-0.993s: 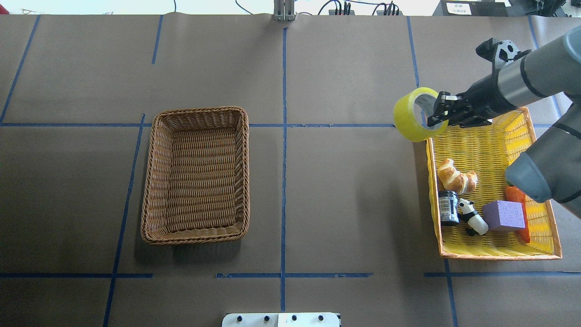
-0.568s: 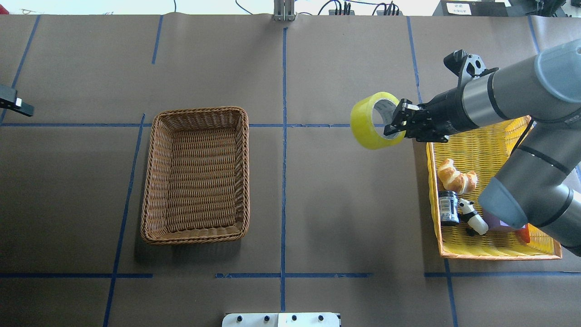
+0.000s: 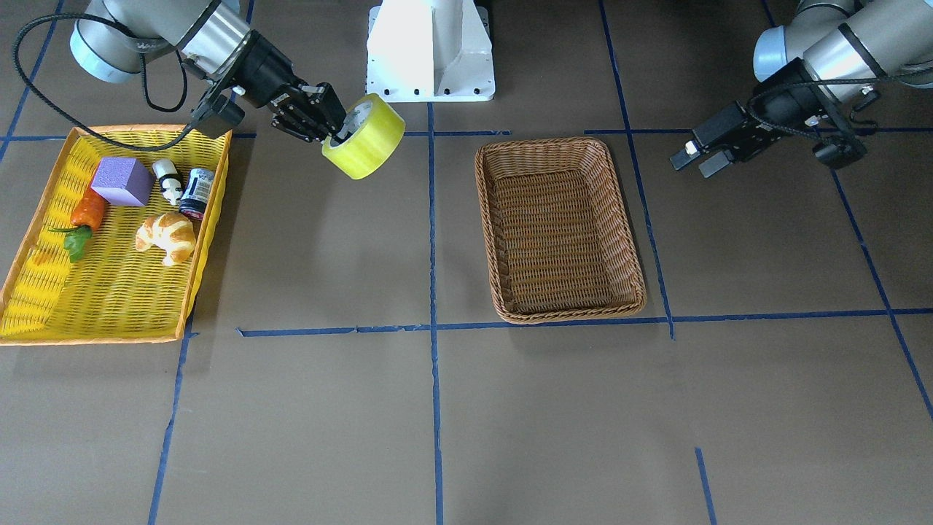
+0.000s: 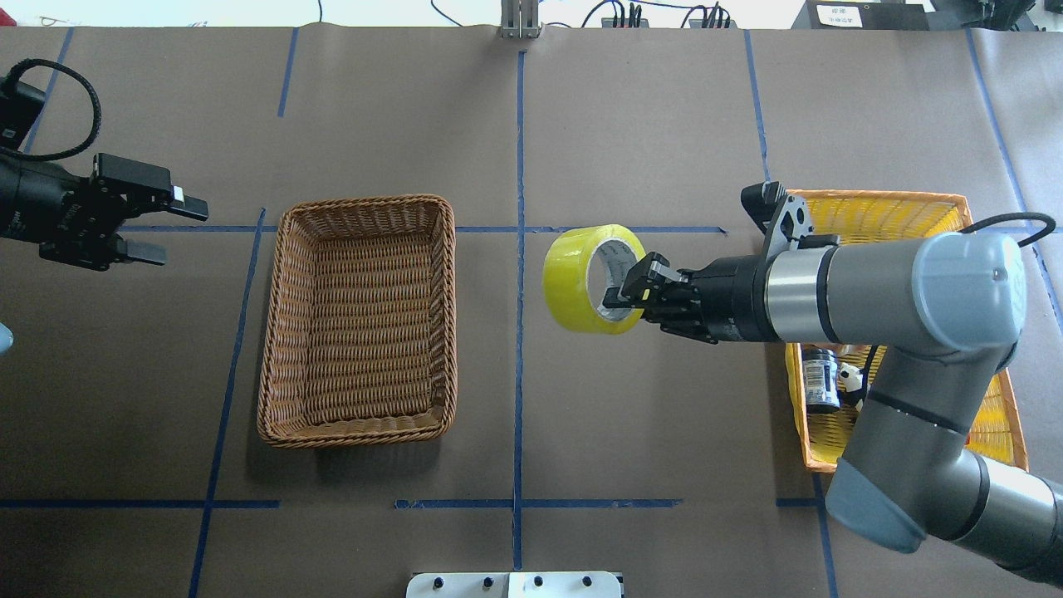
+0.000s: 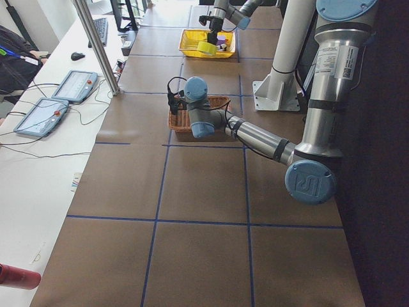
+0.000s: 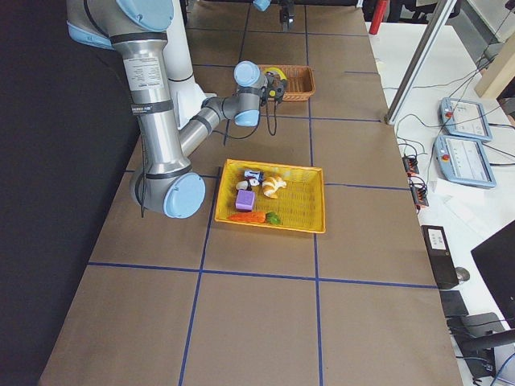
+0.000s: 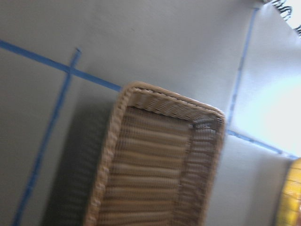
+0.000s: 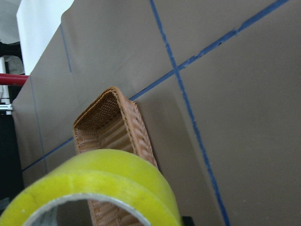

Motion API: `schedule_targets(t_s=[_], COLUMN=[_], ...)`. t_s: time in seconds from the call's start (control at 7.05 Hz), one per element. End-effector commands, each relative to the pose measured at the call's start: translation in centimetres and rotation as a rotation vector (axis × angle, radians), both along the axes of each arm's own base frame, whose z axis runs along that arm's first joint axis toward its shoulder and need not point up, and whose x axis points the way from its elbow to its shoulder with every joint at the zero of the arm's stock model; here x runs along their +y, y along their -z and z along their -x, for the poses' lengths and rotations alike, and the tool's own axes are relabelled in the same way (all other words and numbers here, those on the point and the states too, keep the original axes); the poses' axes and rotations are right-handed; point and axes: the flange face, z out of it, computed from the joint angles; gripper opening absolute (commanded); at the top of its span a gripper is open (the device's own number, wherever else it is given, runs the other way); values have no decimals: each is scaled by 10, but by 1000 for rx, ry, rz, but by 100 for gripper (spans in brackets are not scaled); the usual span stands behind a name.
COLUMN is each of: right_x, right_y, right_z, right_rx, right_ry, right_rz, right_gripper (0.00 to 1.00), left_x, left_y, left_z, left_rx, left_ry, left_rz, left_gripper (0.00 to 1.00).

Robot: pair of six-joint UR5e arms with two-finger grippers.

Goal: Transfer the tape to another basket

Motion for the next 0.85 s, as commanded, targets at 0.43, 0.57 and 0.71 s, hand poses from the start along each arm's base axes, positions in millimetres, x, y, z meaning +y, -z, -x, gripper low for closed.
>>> schedule_targets(t_s=[0.43,0.57,0.71], right_x=[95,102,110], right_y=[13,20,35], right_z=[33,36,44], right_rx=[-405,-445,-474], right_ry=[127,143,164], right_rz=[-90,-102,-108], right_gripper=[2,2,2], left_x=[85,82,95], left_y=[67,92,102], left_z=[-87,-89,-94], left_rx=[525,593,692], left_ry=[-57,-58,-66], left_rz=[61,69,58], left_gripper=[100,100,100])
